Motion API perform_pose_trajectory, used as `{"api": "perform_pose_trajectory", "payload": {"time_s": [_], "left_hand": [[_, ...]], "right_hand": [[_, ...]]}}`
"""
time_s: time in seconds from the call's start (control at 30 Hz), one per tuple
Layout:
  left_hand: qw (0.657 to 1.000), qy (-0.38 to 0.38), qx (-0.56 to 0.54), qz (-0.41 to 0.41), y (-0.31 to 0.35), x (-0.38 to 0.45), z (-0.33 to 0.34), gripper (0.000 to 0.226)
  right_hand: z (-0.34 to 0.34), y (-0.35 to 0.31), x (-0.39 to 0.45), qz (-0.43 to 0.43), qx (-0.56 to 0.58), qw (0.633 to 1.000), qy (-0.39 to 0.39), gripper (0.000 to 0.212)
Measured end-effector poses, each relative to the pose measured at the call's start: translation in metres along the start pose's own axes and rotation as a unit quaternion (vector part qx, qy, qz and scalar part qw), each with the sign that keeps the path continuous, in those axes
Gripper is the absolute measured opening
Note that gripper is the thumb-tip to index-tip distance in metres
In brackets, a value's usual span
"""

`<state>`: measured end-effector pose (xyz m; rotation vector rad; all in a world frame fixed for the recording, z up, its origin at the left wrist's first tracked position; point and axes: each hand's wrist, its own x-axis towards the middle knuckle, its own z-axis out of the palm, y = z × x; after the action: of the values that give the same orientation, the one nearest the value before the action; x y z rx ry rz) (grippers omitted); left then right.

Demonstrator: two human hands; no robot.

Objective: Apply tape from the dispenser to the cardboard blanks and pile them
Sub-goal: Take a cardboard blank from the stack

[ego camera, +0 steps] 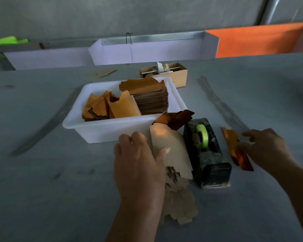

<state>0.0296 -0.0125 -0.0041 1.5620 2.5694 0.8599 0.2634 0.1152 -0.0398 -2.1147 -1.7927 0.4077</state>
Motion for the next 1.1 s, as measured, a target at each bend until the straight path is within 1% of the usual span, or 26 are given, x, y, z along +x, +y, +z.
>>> {"api": "perform_pose_trajectory", "payload": {"time_s": [0.03, 0.1, 0.13, 0.17, 0.2, 0.27, 0.33, 0.37, 0.4, 0.47, 0.53, 0.57, 0.6, 0.63, 0.67, 0.7, 0.73, 0.77, 0.8, 0.83, 0.87, 0.9, 0.97, 1.03, 1.07, 1.1], "left_hand": [[1.0, -0.012, -0.016, -0.01, -0.005, 0.003, 0.001, 0.053], [0.994, -0.051, -0.086, -0.033, -0.011, 0.005, 0.003, 0.058], [0.991, -0.056, -0.113, -0.035, -0.013, 0.005, 0.005, 0.057], [0.991, -0.049, -0.121, -0.025, -0.012, 0.005, 0.006, 0.056], [0.993, -0.032, -0.116, -0.006, -0.011, 0.004, 0.009, 0.053], [0.996, 0.002, -0.086, 0.031, -0.007, 0.002, 0.012, 0.046], [0.997, 0.007, -0.052, 0.058, -0.004, 0.001, 0.015, 0.041], [0.997, 0.0, -0.04, 0.066, -0.003, 0.001, 0.016, 0.039], [0.997, -0.005, -0.032, 0.07, -0.003, 0.002, 0.016, 0.038], [0.997, -0.018, -0.018, 0.075, -0.003, 0.004, 0.012, 0.037], [0.996, -0.03, -0.011, 0.083, -0.003, 0.005, 0.008, 0.036], [0.996, -0.031, -0.028, 0.082, -0.002, 0.005, 0.005, 0.033], [0.995, -0.03, -0.067, 0.067, 0.0, 0.004, 0.002, 0.03], [0.988, -0.035, -0.146, 0.037, 0.002, 0.003, -0.002, 0.032], [0.958, -0.065, -0.279, -0.029, 0.004, 0.003, -0.007, 0.037], [0.879, -0.123, -0.449, -0.103, 0.007, 0.004, -0.012, 0.04], [0.771, -0.191, -0.584, -0.165, 0.011, 0.004, -0.016, 0.044], [0.686, -0.227, -0.661, -0.202, 0.012, 0.004, -0.019, 0.047], [0.648, -0.25, -0.684, -0.224, 0.011, 0.004, -0.018, 0.048], [0.641, -0.261, -0.68, -0.242, 0.01, 0.004, -0.017, 0.05], [0.647, -0.266, -0.668, -0.254, 0.01, 0.004, -0.016, 0.053], [0.653, -0.27, -0.661, -0.254, 0.009, 0.003, -0.015, 0.054], [0.661, -0.284, -0.652, -0.238, 0.008, 0.002, -0.014, 0.048], [0.671, -0.289, -0.642, -0.23, 0.005, 0.001, -0.015, 0.039], [0.678, -0.294, -0.635, -0.224, 0.003, 0.0, -0.015, 0.036], [0.683, -0.303, -0.629, -0.217, 0.001, 0.0, -0.016, 0.035]], "right_hand": [[-0.003, -0.004, -0.004, -0.014, 0.01, 1.0, 0.023, 0.039], [-0.009, -0.016, -0.016, -0.082, 0.038, 0.992, 0.092, 0.035], [-0.014, -0.025, -0.024, -0.124, 0.07, 0.982, 0.123, 0.034], [-0.018, -0.037, -0.032, -0.168, 0.1, 0.971, 0.139, 0.035], [-0.02, -0.051, -0.039, -0.214, 0.116, 0.96, 0.14, 0.037], [-0.018, -0.079, -0.048, -0.282, 0.101, 0.947, 0.114, 0.045], [-0.009, -0.105, -0.048, -0.311, 0.048, 0.946, 0.081, 0.051], [-0.005, -0.116, -0.046, -0.307, 0.028, 0.949, 0.068, 0.051], [-0.001, -0.126, -0.043, -0.297, 0.017, 0.953, 0.055, 0.046], [0.004, -0.137, -0.036, -0.278, 0.025, 0.959, 0.046, 0.026], [0.004, -0.138, -0.038, -0.29, 0.068, 0.95, 0.091, 0.016], [0.002, -0.135, -0.043, -0.312, 0.095, 0.935, 0.137, 0.013], [-0.001, -0.13, -0.052, -0.339, 0.117, 0.913, 0.195, 0.011], [-0.003, -0.122, -0.063, -0.366, 0.129, 0.886, 0.256, 0.009], [-0.005, -0.114, -0.076, -0.389, 0.133, 0.862, 0.297, 0.009], [-0.003, -0.104, -0.089, -0.411, 0.133, 0.845, 0.314, 0.01], [0.0, -0.095, -0.101, -0.428, 0.137, 0.835, 0.317, 0.011], [0.005, -0.087, -0.112, -0.444, 0.141, 0.827, 0.314, 0.014], [0.01, -0.08, -0.122, -0.46, 0.142, 0.821, 0.306, 0.016], [0.015, -0.074, -0.129, -0.473, 0.139, 0.818, 0.295, 0.016], [0.019, -0.07, -0.135, -0.483, 0.135, 0.818, 0.282, 0.016], [0.022, -0.067, -0.14, -0.488, 0.136, 0.819, 0.269, 0.016], [0.023, -0.063, -0.146, -0.47, 0.167, 0.833, 0.24, 0.023], [0.017, -0.062, -0.15, -0.4, 0.226, 0.862, 0.213, 0.031], [0.014, -0.063, -0.151, -0.339, 0.278, 0.878, 0.192, 0.036], [0.011, -0.064, -0.152, -0.269, 0.346, 0.883, 0.166, 0.04]]}}
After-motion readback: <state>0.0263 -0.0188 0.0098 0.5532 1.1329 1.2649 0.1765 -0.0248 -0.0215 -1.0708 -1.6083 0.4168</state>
